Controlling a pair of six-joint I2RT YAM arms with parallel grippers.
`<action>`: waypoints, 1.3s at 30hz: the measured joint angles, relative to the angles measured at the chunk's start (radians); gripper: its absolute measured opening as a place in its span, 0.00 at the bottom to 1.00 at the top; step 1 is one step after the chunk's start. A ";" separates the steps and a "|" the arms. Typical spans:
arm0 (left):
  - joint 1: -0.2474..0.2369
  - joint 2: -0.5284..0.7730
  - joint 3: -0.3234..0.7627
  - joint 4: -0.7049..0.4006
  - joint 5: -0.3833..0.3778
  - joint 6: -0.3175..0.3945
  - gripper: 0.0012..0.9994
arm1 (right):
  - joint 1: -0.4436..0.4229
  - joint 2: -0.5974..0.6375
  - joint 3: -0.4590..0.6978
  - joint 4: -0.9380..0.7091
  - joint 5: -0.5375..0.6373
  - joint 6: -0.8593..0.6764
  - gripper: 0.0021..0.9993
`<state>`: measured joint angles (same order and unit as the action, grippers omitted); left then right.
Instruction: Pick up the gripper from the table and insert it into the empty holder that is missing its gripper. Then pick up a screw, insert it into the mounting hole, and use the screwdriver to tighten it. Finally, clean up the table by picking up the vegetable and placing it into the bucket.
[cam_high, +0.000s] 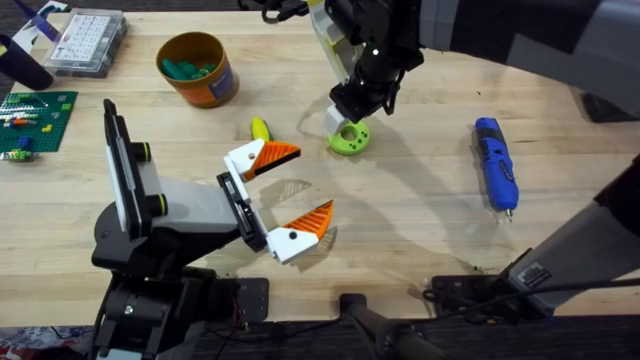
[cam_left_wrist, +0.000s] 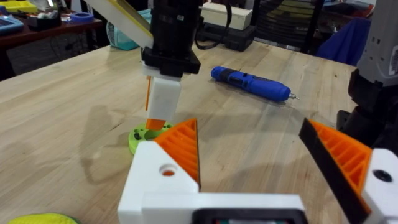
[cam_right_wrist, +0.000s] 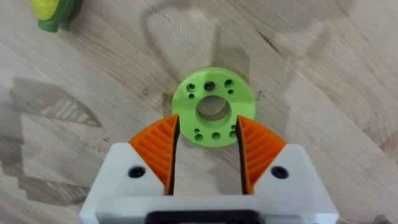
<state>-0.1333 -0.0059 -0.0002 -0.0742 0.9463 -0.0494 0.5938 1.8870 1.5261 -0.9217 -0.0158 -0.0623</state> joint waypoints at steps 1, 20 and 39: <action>0.000 0.004 0.003 -0.002 -0.001 -0.001 0.99 | 0.000 0.000 0.000 -0.001 0.000 0.001 0.56; 0.000 0.006 0.005 -0.004 0.000 -0.003 0.99 | 0.000 0.000 0.000 0.059 -0.007 0.002 0.56; 0.000 0.006 0.005 -0.004 0.000 -0.003 0.99 | 0.000 0.098 0.000 0.108 -0.007 0.002 0.56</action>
<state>-0.1333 0.0000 0.0051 -0.0782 0.9466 -0.0528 0.5934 1.9852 1.5261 -0.8133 -0.0231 -0.0605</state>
